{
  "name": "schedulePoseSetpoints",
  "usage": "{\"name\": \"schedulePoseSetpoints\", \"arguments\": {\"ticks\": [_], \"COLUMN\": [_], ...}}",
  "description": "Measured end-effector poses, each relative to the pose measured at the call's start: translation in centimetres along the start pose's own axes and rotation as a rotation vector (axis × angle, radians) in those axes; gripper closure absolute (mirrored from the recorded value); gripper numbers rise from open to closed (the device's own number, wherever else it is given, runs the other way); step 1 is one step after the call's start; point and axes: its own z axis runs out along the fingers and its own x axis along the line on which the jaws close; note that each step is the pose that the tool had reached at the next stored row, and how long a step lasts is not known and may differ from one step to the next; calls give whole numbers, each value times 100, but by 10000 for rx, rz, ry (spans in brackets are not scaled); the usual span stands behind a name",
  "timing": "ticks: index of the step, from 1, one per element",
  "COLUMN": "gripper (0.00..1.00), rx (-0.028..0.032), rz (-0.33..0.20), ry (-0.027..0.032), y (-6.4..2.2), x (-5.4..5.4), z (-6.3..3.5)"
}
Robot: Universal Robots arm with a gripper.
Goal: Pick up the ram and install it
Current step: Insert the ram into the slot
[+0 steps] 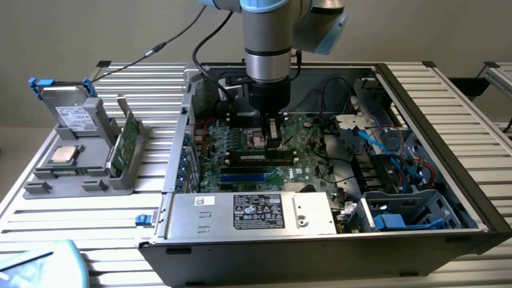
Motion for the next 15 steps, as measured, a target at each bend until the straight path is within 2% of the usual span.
{"name": "schedulePoseSetpoints", "arguments": {"ticks": [9,11,12,14,15], "gripper": [87,79,79,67,67], "rx": [-2,-2,-2,-2,-2], "rz": [15,15,15,15,15], "ry": [0,0,0,0,0], "y": [0,0,0,0,0], "x": [0,0,0,0,0], "z": [2,2,2,2,2]}}
